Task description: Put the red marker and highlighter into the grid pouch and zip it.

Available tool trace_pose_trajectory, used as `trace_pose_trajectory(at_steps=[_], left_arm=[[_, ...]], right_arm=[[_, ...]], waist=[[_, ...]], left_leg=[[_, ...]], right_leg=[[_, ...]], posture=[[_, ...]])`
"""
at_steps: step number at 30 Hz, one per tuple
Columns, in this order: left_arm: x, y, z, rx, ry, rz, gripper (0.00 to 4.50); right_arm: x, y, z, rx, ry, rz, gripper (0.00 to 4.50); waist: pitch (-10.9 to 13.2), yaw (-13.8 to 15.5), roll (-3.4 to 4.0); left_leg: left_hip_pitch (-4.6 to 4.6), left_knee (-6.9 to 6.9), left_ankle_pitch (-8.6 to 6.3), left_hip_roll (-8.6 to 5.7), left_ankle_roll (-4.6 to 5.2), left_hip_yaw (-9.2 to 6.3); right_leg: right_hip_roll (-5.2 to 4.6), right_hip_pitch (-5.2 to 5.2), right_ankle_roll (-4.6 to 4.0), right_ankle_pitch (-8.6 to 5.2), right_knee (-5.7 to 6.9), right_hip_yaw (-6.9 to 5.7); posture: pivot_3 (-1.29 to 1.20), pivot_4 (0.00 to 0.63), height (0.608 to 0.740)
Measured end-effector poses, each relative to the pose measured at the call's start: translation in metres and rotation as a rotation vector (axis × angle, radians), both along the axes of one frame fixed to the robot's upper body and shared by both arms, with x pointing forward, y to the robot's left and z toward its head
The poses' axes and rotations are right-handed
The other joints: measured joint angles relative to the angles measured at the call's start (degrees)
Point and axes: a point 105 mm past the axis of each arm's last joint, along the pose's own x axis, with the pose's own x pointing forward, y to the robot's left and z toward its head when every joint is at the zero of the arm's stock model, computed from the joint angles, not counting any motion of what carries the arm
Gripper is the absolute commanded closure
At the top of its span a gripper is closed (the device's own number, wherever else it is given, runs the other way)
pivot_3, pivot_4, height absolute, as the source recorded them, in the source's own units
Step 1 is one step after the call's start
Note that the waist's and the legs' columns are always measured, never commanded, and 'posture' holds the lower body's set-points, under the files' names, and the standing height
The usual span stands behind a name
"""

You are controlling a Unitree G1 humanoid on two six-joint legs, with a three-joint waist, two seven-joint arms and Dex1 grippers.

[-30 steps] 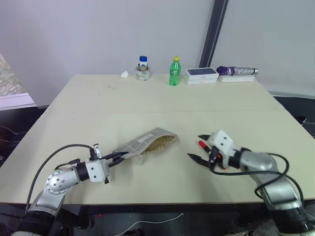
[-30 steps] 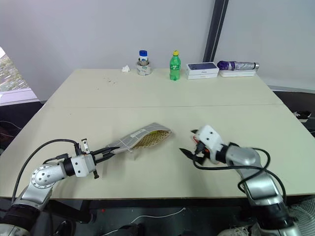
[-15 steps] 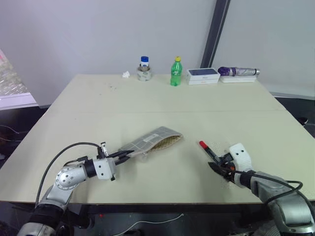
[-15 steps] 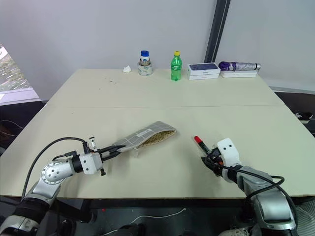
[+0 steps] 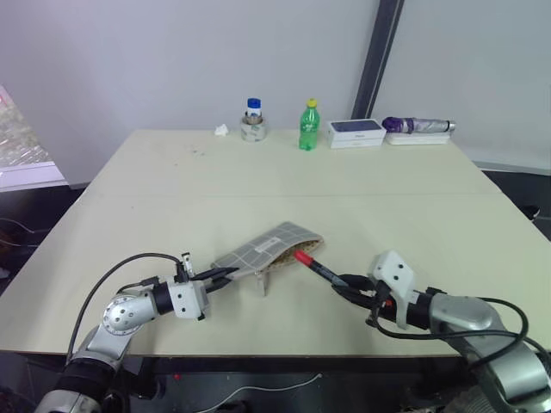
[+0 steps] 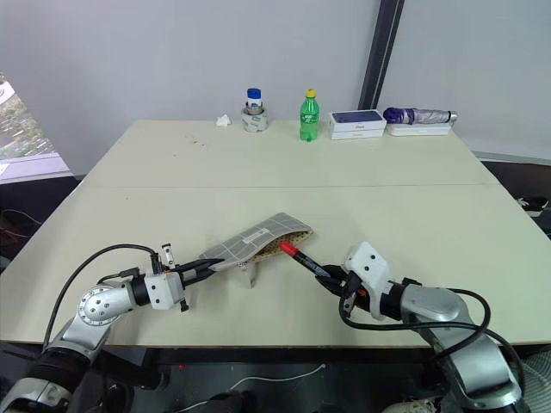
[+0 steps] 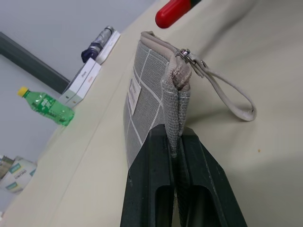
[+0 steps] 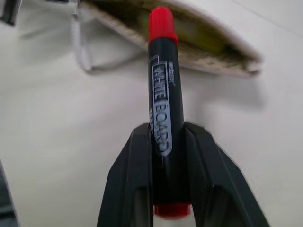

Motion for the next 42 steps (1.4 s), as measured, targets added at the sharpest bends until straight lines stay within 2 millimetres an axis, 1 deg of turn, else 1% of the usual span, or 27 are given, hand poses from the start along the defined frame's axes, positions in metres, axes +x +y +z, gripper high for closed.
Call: trace_pose_trajectory(at_steps=[3,6,8,10,12,16,18,21,25,29,31,33,35,36,38,39,42], left_arm=[[-0.001,-0.005,0.001,0.003,-0.011,-0.015,4.50],[-0.001,-0.007,0.002,0.001,-0.011,-0.017,4.50],[-0.002,-0.008,0.001,0.006,-0.008,-0.019,4.50],[-0.002,-0.011,-0.002,0.019,-0.005,-0.032,4.50],[-0.002,-0.015,-0.002,0.029,-0.007,-0.050,4.50],[0.002,-0.021,0.006,0.039,-0.036,-0.074,4.50],[0.003,-0.023,0.010,0.048,-0.047,-0.087,4.50],[0.003,-0.024,0.009,0.058,-0.040,-0.098,4.50],[0.001,-0.027,0.006,0.069,-0.029,-0.119,4.50],[0.000,-0.028,0.006,0.068,-0.033,-0.126,4.50],[0.000,-0.028,0.006,0.071,-0.033,-0.128,4.50],[0.000,-0.027,0.006,0.075,-0.032,-0.127,4.50],[0.000,-0.027,0.006,0.071,-0.033,-0.125,4.50],[0.000,-0.026,0.006,0.070,-0.031,-0.123,4.50],[-0.001,-0.026,0.004,0.069,-0.025,-0.121,4.50],[-0.001,-0.026,0.004,0.067,-0.024,-0.120,4.50],[-0.002,-0.026,0.003,0.051,-0.015,-0.111,4.50]], right_arm=[[0.010,0.004,-0.004,-0.039,-0.005,0.014,4.11],[0.020,0.004,-0.009,-0.080,-0.019,0.034,4.11],[0.027,0.006,-0.005,-0.094,-0.052,0.059,4.11],[0.033,0.011,0.000,-0.135,-0.114,0.106,4.11],[0.036,0.016,0.001,-0.187,-0.163,0.165,4.11],[0.039,0.034,0.000,-0.305,-0.262,0.305,4.11],[0.046,0.042,0.003,-0.386,-0.336,0.367,4.11],[0.053,0.051,0.007,-0.462,-0.423,0.430,4.11],[0.059,0.069,0.006,-0.545,-0.563,0.526,4.11],[0.065,0.071,0.003,-0.585,-0.662,0.549,4.11],[0.066,0.071,0.001,-0.591,-0.685,0.553,4.11],[0.066,0.071,-0.001,-0.583,-0.674,0.560,3.07],[0.065,0.071,-0.001,-0.570,-0.661,0.566,2.16],[0.065,0.070,0.000,-0.559,-0.648,0.563,1.57],[0.064,0.068,0.002,-0.537,-0.623,0.550,0.62],[0.064,0.066,0.003,-0.515,-0.602,0.535,0.62],[0.056,0.056,0.010,-0.374,-0.500,0.468,0.62]], waist=[[0.0,0.0,0.00],[0.0,0.0,0.00],[0.0,0.0,0.00],[0.0,0.0,0.00],[0.0,0.0,-0.01],[0.0,-0.1,-0.01],[0.0,-0.2,0.00],[0.0,-0.3,0.00],[0.0,-0.3,0.00],[0.0,-0.1,-0.01],[0.0,-0.2,-0.01],[0.0,-0.3,0.00],[0.0,-0.3,0.00],[0.0,-0.3,0.00],[0.0,-0.2,0.00],[0.0,-0.2,-0.01],[0.0,0.1,-0.01]], left_leg=[[-0.01,-0.01,0.00,-0.01,0.00,0.00],[-0.01,-0.01,0.00,-0.12,0.00,0.01],[-0.01,-0.01,0.00,-0.12,0.00,0.01],[-0.01,-0.02,0.00,-0.12,0.00,0.01],[-0.02,-0.02,0.00,-0.13,0.00,0.03],[-0.01,-0.01,0.01,-0.14,-0.01,0.04],[-0.02,-0.01,0.01,-0.15,-0.01,0.04],[-0.02,-0.03,0.01,-0.15,-0.02,0.05],[-0.03,-0.02,0.03,-0.15,-0.04,0.06],[-0.03,-0.01,0.03,-0.15,-0.04,0.06],[-0.02,-0.01,0.03,-0.15,-0.05,0.07],[-0.02,-0.02,0.03,-0.14,-0.05,0.07],[-0.02,-0.01,0.03,-0.14,-0.05,0.06],[-0.02,-0.01,0.03,-0.14,-0.05,0.06],[-0.02,-0.01,0.03,-0.14,-0.05,0.06],[-0.03,-0.01,0.03,-0.13,-0.05,0.05],[-0.03,-0.01,0.03,-0.10,-0.05,0.05]], right_leg=[[0.00,-0.01,0.00,0.00,0.00,0.00],[0.00,-0.01,0.00,0.00,-0.01,0.00],[0.00,-0.02,0.00,0.00,0.00,0.00],[0.01,-0.03,0.00,0.00,0.00,-0.01],[0.01,-0.03,0.00,0.00,-0.01,-0.02],[0.01,-0.03,0.00,0.00,0.00,-0.02],[0.01,-0.04,0.00,0.00,0.01,-0.02],[0.02,-0.06,0.00,0.00,0.00,-0.02],[0.02,-0.06,0.00,0.00,0.00,-0.02],[0.02,-0.05,0.00,0.00,0.00,-0.02],[0.02,-0.05,0.00,0.00,0.01,-0.01],[0.02,-0.06,0.00,0.00,0.02,-0.01],[0.02,-0.05,0.00,0.00,0.02,-0.01],[0.01,-0.04,0.00,0.00,0.02,-0.01],[0.02,-0.04,0.00,0.00,0.01,-0.01],[0.02,-0.04,0.00,0.00,0.01,-0.02],[0.00,-0.01,0.00,0.00,-0.01,-0.01]], posture=[[0.00,0.150,0.740],[0.00,0.150,0.740],[0.00,0.150,0.740],[0.00,0.150,0.740],[0.00,0.150,0.740],[0.00,0.150,0.740],[0.00,0.150,0.740],[0.00,0.150,0.740],[0.00,0.150,0.740],[0.00,0.150,0.740],[0.00,0.150,0.740],[0.00,0.150,0.740],[0.00,0.150,0.740],[0.00,0.150,0.740],[0.00,0.150,0.740],[0.00,0.150,0.740],[0.00,0.150,0.740]])
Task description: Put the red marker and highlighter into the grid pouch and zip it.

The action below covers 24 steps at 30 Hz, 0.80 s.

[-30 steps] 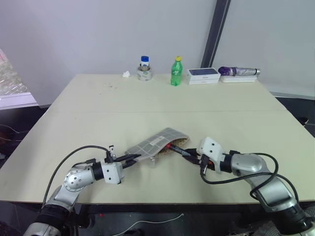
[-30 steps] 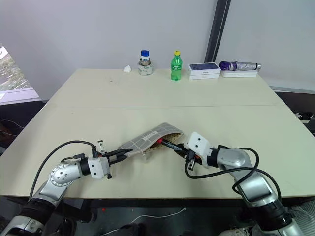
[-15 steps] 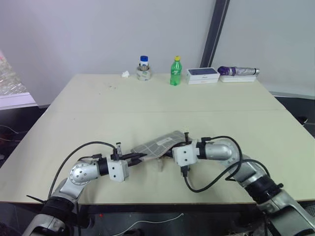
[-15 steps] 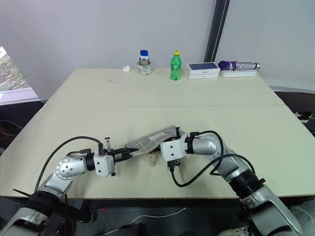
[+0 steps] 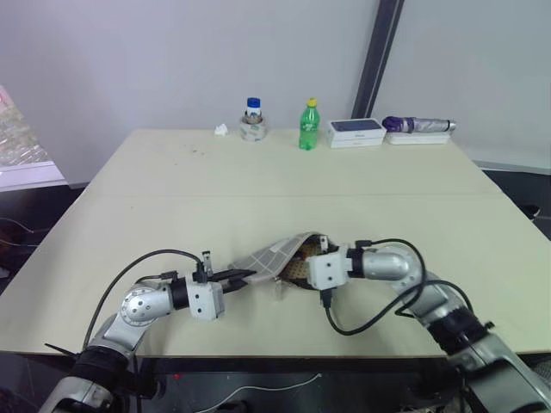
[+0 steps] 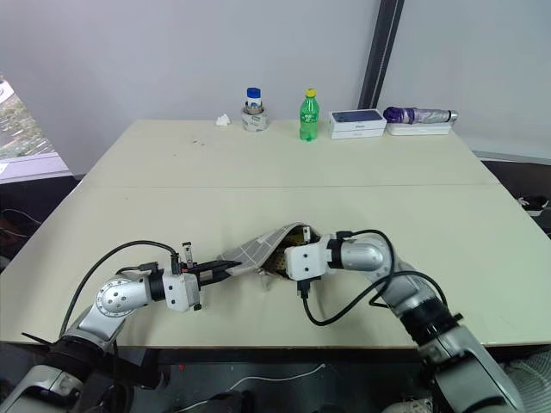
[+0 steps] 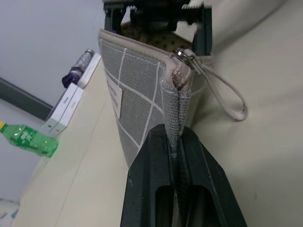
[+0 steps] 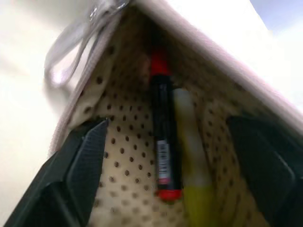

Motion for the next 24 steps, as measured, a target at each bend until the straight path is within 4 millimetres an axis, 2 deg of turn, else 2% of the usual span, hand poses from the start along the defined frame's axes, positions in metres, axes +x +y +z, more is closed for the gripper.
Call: trace_pose_trajectory(at_steps=[7,11,15,19,22,24], left_arm=[[0.000,0.002,-0.001,-0.039,0.015,0.043,4.50],[0.001,0.004,-0.003,-0.039,0.011,0.069,4.50],[0.006,-0.004,-0.004,-0.038,-0.007,0.083,4.50],[0.009,-0.010,-0.002,-0.025,-0.035,0.082,4.50],[0.011,-0.011,0.002,-0.024,-0.052,0.080,4.50],[0.012,-0.012,0.005,-0.022,-0.062,0.074,4.50]], right_arm=[[-0.017,-0.019,0.023,0.243,0.155,-0.095,0.62],[-0.036,-0.028,0.027,0.456,0.382,-0.179,0.62],[-0.062,-0.017,-0.004,0.522,0.647,-0.237,0.62],[-0.072,-0.011,-0.027,0.536,0.806,-0.310,0.62],[-0.072,-0.001,-0.034,0.539,0.848,-0.327,0.62],[-0.062,0.010,-0.031,0.562,0.832,-0.338,0.62]], waist=[[0.0,0.0,0.00],[0.0,0.1,0.00],[0.0,0.1,-0.01],[0.0,0.0,-0.01],[0.0,-0.1,-0.01],[0.0,-0.2,-0.01]], left_leg=[[0.02,-0.01,0.00,0.04,0.00,-0.07],[0.01,0.00,0.00,0.13,0.00,-0.14],[0.03,0.00,-0.01,0.11,0.00,-0.17],[0.03,0.01,-0.01,0.09,0.01,-0.18],[0.03,-0.01,-0.01,0.01,0.01,-0.19],[0.02,0.00,0.00,0.00,0.00,-0.20]], right_leg=[[0.00,0.01,-0.01,0.00,0.02,-0.01],[-0.02,0.04,-0.01,0.00,0.00,-0.01],[-0.01,0.05,-0.01,0.00,0.01,-0.03],[0.01,0.03,-0.01,0.00,0.02,-0.02],[0.02,0.00,-0.01,0.00,0.02,-0.01],[0.03,0.00,-0.01,0.00,0.03,-0.01]], posture=[[0.00,0.150,0.740],[0.00,0.150,0.740],[0.00,0.150,0.740],[0.00,0.150,0.740],[0.00,0.150,0.740],[0.00,0.150,0.740]])
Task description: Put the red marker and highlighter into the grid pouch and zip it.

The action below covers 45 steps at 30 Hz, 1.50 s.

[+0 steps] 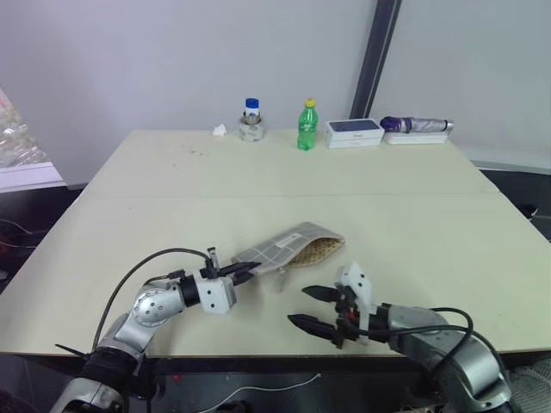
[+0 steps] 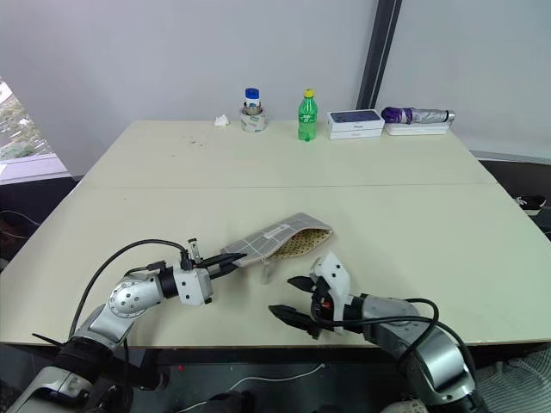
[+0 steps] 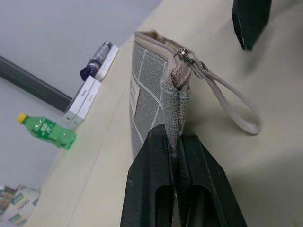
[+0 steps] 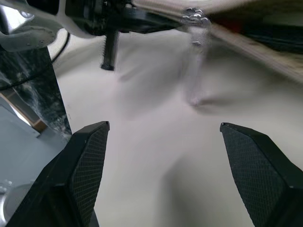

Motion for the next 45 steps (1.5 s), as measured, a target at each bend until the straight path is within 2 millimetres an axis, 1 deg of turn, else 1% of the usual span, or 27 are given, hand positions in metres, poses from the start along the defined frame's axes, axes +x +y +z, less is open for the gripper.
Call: trace_pose_trajectory(at_steps=[3,6,8,9,11,13,15,16,17,19,21,23,25,27,29,31,33,34,35,37,38,40,41,43,45], left_arm=[[0.001,-0.002,0.002,0.003,-0.007,-0.008,4.50],[0.002,-0.003,0.005,0.004,-0.015,-0.010,4.50],[0.003,-0.005,0.007,0.003,-0.022,-0.011,4.50],[0.004,-0.005,0.008,-0.001,-0.022,-0.008,4.50],[0.007,-0.005,0.009,-0.008,-0.024,0.006,4.50],[0.007,-0.004,0.008,-0.004,-0.020,0.014,4.50],[0.008,-0.002,0.008,0.001,-0.018,0.022,4.50],[0.007,-0.003,0.009,0.001,-0.021,0.018,4.50],[0.006,-0.004,0.009,0.000,-0.024,0.014,4.50],[0.005,-0.002,0.007,0.004,-0.019,0.016,4.50],[0.003,0.000,0.004,0.012,-0.009,0.020,4.50],[0.000,0.004,0.000,0.021,0.003,0.025,4.50],[-0.001,0.007,-0.001,0.022,0.012,0.027,4.50],[-0.002,0.009,-0.001,0.025,0.019,0.025,4.50],[-0.002,0.011,0.000,0.023,0.026,0.024,4.50],[-0.002,0.012,0.001,0.013,0.040,0.020,4.50],[0.000,0.014,0.001,-0.008,0.086,0.029,3.82],[0.003,0.018,-0.001,-0.029,0.139,0.046,3.49],[0.005,0.025,-0.003,-0.047,0.185,0.068,3.02],[0.007,0.033,-0.004,-0.074,0.229,0.101,1.93],[0.007,0.034,-0.005,-0.079,0.236,0.110,1.46],[0.007,0.036,-0.004,-0.102,0.242,0.131,0.33],[0.007,0.040,-0.001,-0.131,0.247,0.151,0.00],[0.010,0.053,0.007,-0.213,0.274,0.215,0.00],[0.008,0.068,0.017,-0.310,0.305,0.273,0.00]], right_arm=[[0.018,0.009,0.004,-0.026,-0.035,-0.023,0.62],[0.028,0.025,0.010,0.038,-0.030,-0.024,0.62],[0.039,0.040,0.015,0.081,-0.018,-0.020,0.62],[0.045,0.047,0.017,0.097,-0.015,-0.017,0.85],[0.046,0.055,0.020,0.114,-0.018,-0.001,1.51],[0.044,0.057,0.019,0.117,-0.018,0.017,2.49],[0.045,0.048,0.014,0.095,-0.019,0.002,3.41],[0.045,0.042,0.009,0.071,-0.015,-0.009,3.97],[0.044,0.035,0.004,0.047,-0.010,-0.017,4.43],[0.046,0.017,-0.005,-0.014,-0.017,-0.034,4.43],[0.055,-0.010,-0.007,-0.075,-0.040,-0.086,4.43],[0.070,-0.044,-0.005,-0.152,-0.079,-0.158,4.43],[0.086,-0.076,0.000,-0.217,-0.117,-0.243,4.43],[0.100,-0.099,0.009,-0.250,-0.161,-0.305,4.43],[0.109,-0.115,0.017,-0.278,-0.213,-0.352,4.43],[0.113,-0.114,0.020,-0.286,-0.257,-0.352,4.43],[0.114,-0.112,0.019,-0.284,-0.277,-0.351,3.91],[0.115,-0.110,0.019,-0.280,-0.292,-0.352,3.55],[0.115,-0.108,0.020,-0.276,-0.306,-0.352,3.14],[0.116,-0.108,0.021,-0.287,-0.328,-0.358,2.02],[0.117,-0.109,0.021,-0.290,-0.332,-0.363,1.59],[0.115,-0.112,0.019,-0.312,-0.342,-0.354,0.48],[0.113,-0.116,0.017,-0.332,-0.338,-0.347,0.02],[0.106,-0.127,0.011,-0.373,-0.313,-0.327,0.02],[0.095,-0.130,0.010,-0.394,-0.299,-0.279,0.02]], waist=[[0.0,0.0,-0.01],[0.0,0.1,0.00],[0.0,0.0,0.00],[0.0,-0.1,0.00],[0.0,0.0,0.00],[0.0,0.2,0.00],[0.0,0.3,0.00],[0.0,0.3,0.00],[0.0,0.3,0.00],[0.0,0.2,0.00],[0.0,0.1,0.00],[0.0,0.1,0.01],[0.0,0.0,0.01],[0.0,-0.1,0.01],[0.0,-0.2,0.01],[0.0,-0.3,0.01],[0.0,-0.5,0.01],[0.0,-0.7,0.01],[0.0,-0.9,0.01],[0.0,-1.0,0.01],[0.0,-1.0,0.01],[0.0,-0.9,0.01],[0.0,-0.9,0.01],[0.0,-1.0,0.01],[0.0,-1.1,0.02]], left_leg=[[-0.01,0.00,0.00,-0.02,0.00,-0.02],[-0.03,-0.04,0.00,-0.02,0.00,-0.01],[-0.03,-0.03,0.00,-0.03,0.00,0.00],[-0.03,-0.04,0.01,-0.03,-0.01,0.01],[-0.04,-0.04,0.00,-0.03,0.00,-0.01],[-0.10,-0.04,0.00,-0.03,0.00,0.00],[-0.10,-0.03,0.00,-0.05,0.01,0.03],[-0.10,-0.03,0.00,-0.04,0.00,0.04],[-0.10,-0.03,0.00,-0.04,0.00,0.04],[-0.09,-0.03,0.00,-0.05,0.00,0.05],[-0.09,-0.03,0.00,-0.04,0.00,0.09],[-0.08,-0.03,0.00,-0.04,0.00,0.14],[-0.07,-0.04,0.00,-0.03,0.00,0.18],[-0.07,-0.05,0.00,-0.02,0.00,0.19],[-0.07,-0.07,0.00,-0.02,0.00,0.20],[-0.08,-0.07,0.00,-0.02,0.00,0.21],[-0.08,-0.06,0.00,-0.01,0.00,0.22],[-0.08,-0.06,0.01,0.00,-0.01,0.21],[-0.08,-0.06,0.01,0.00,-0.01,0.20],[-0.08,-0.05,0.01,0.00,-0.01,0.19],[-0.08,-0.04,0.01,0.00,-0.01,0.19],[-0.08,-0.04,0.01,0.00,-0.01,0.19],[-0.08,-0.05,0.01,0.04,-0.01,0.18],[-0.08,-0.05,0.01,0.14,-0.01,0.17],[-0.08,-0.06,0.00,0.20,0.00,0.11]], right_leg=[[0.00,0.00,0.00,0.00,0.00,-0.01],[0.00,-0.04,0.00,0.00,-0.01,0.00],[0.01,-0.05,0.00,0.00,0.02,0.00],[0.02,-0.06,0.00,0.00,0.04,0.00],[0.03,-0.07,0.00,0.00,0.02,-0.01],[0.02,-0.10,0.00,0.00,-0.01,0.00],[0.01,-0.08,0.00,0.00,-0.01,0.00],[0.01,-0.09,0.00,0.00,-0.01,-0.01],[0.01,-0.09,0.00,0.00,0.00,-0.01],[0.01,-0.09,0.00,0.00,0.01,0.00],[0.01,-0.09,0.00,0.00,0.01,0.00],[0.01,-0.10,0.00,0.00,0.01,0.00],[0.02,-0.10,0.00,0.00,0.01,0.01],[0.03,-0.11,0.00,0.00,0.01,0.02],[0.03,-0.11,0.00,0.00,-0.01,0.02],[0.03,-0.11,0.00,0.00,-0.01,0.02],[0.03,-0.11,0.00,0.00,-0.01,0.03],[0.03,-0.10,0.00,0.00,0.00,0.02],[0.03,-0.10,0.00,0.00,0.00,0.02],[0.02,-0.09,0.00,0.00,0.00,0.02],[0.02,-0.09,0.00,0.00,0.00,0.02],[0.01,-0.08,0.00,0.00,-0.01,0.02],[0.00,-0.08,0.00,0.00,-0.01,0.02],[-0.02,-0.08,0.00,0.00,-0.01,0.03],[-0.01,-0.10,0.00,-0.01,-0.02,0.07]], posture=[[0.00,0.150,0.740],[0.00,0.150,0.740],[0.00,0.150,0.740],[0.00,0.150,0.740],[0.00,0.150,0.740],[0.00,0.150,0.740],[0.00,0.150,0.740],[0.00,0.150,0.740],[0.00,0.150,0.740],[0.00,0.150,0.740],[0.00,0.150,0.740],[0.00,0.150,0.740],[0.00,0.150,0.740],[0.00,0.150,0.740],[0.00,0.150,0.740],[0.00,0.150,0.740],[0.00,0.150,0.740],[0.00,0.150,0.740],[0.00,0.150,0.740],[0.00,0.150,0.740],[0.00,0.150,0.740],[0.00,0.150,0.740],[0.00,0.150,0.740],[0.00,0.150,0.740],[0.00,0.150,0.740]])
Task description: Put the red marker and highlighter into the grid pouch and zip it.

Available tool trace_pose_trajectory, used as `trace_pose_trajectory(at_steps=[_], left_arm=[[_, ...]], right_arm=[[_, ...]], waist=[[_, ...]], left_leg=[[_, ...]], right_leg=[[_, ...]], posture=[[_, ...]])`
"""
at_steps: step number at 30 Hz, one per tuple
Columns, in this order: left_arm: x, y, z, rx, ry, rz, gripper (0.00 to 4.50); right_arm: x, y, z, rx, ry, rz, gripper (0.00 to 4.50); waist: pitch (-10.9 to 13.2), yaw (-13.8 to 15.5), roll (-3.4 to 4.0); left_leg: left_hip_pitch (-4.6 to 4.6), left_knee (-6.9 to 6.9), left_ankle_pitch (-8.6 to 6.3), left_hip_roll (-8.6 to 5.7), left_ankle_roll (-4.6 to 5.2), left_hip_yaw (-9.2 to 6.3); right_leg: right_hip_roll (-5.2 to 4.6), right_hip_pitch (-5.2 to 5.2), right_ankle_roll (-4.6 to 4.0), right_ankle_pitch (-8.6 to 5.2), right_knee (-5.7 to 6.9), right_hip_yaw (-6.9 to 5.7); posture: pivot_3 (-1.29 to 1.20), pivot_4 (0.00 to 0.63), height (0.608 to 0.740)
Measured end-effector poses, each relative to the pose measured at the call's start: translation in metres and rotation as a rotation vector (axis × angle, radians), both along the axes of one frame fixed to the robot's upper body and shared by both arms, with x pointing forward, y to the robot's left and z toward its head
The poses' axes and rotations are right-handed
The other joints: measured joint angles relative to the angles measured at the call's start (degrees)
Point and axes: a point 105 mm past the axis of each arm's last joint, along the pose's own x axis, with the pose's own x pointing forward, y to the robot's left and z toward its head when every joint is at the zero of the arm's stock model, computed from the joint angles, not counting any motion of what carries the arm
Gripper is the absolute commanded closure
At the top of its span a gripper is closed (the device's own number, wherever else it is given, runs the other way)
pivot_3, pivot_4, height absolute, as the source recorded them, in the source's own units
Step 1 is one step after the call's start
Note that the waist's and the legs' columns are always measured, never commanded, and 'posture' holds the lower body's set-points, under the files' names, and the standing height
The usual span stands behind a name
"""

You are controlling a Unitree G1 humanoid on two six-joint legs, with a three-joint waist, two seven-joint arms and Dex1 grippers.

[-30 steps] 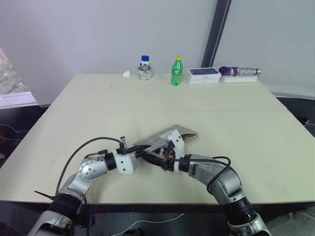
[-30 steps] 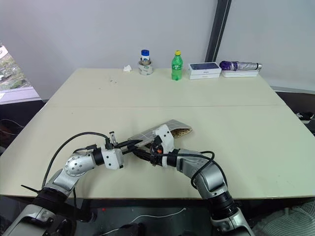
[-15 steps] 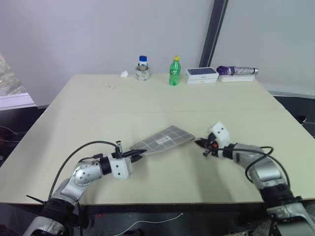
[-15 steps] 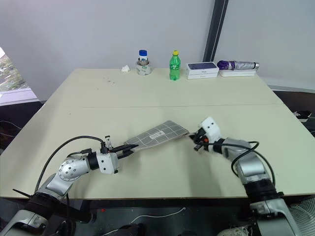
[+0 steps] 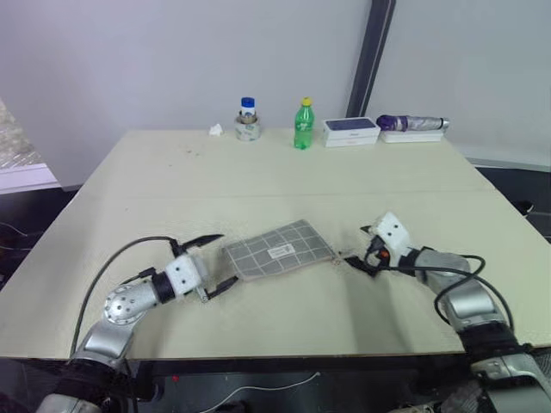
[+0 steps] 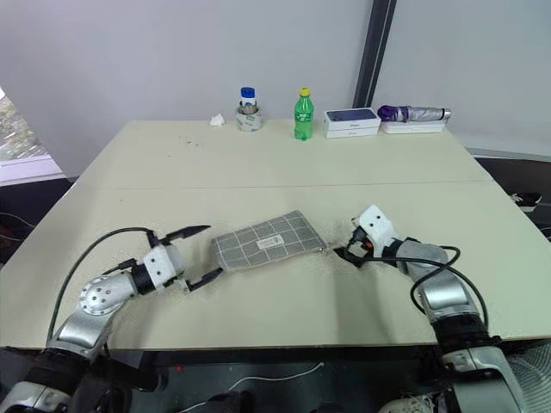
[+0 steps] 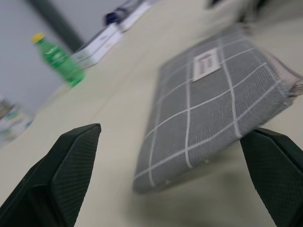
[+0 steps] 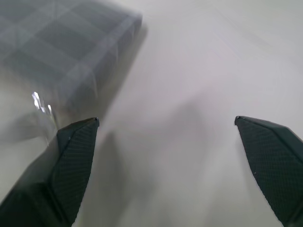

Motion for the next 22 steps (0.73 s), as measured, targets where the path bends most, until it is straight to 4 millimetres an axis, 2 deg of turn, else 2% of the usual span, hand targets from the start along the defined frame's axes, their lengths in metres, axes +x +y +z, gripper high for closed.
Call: trace_pose_trajectory(at_steps=[3,6,10,14,22], left_arm=[[-0.009,0.036,0.011,-0.045,0.023,0.114,0.00],[-0.020,0.068,0.013,-0.091,0.063,0.213,0.00],[-0.038,0.089,0.006,-0.133,0.122,0.284,0.00],[-0.040,0.108,0.008,-0.154,0.154,0.371,0.00],[-0.050,0.124,0.001,-0.144,0.199,0.429,0.00]], right_arm=[[-0.015,-0.011,0.008,-0.034,0.009,0.037,0.02],[-0.024,-0.022,0.023,0.016,-0.003,0.035,0.02],[-0.042,-0.027,0.032,0.072,0.014,0.081,0.02],[-0.051,-0.032,0.035,0.148,0.038,0.087,0.02],[-0.070,-0.049,0.025,0.148,0.092,0.066,0.02]], waist=[[0.0,-0.4,0.02],[0.0,-0.1,0.02],[0.0,0.3,-0.03],[0.0,0.4,-0.03],[0.0,0.1,-0.03]], left_leg=[[0.05,-0.02,0.00,0.10,0.00,0.03],[0.10,0.00,-0.01,0.15,0.00,0.04],[0.11,0.02,-0.03,0.14,0.02,0.03],[0.12,0.03,-0.03,0.16,0.02,0.02],[0.12,0.00,-0.05,0.22,0.05,0.08]], right_leg=[[0.08,-0.01,-0.01,0.00,-0.02,0.07],[0.11,0.06,-0.02,0.00,-0.03,0.09],[0.07,0.13,-0.02,0.00,-0.11,0.10],[0.08,0.13,-0.09,0.04,-0.10,0.09],[0.12,0.10,-0.10,0.04,-0.14,0.12]], posture=[[0.00,0.150,0.740],[0.00,0.150,0.740],[0.00,0.150,0.740],[0.00,0.150,0.740],[0.00,0.150,0.740]])
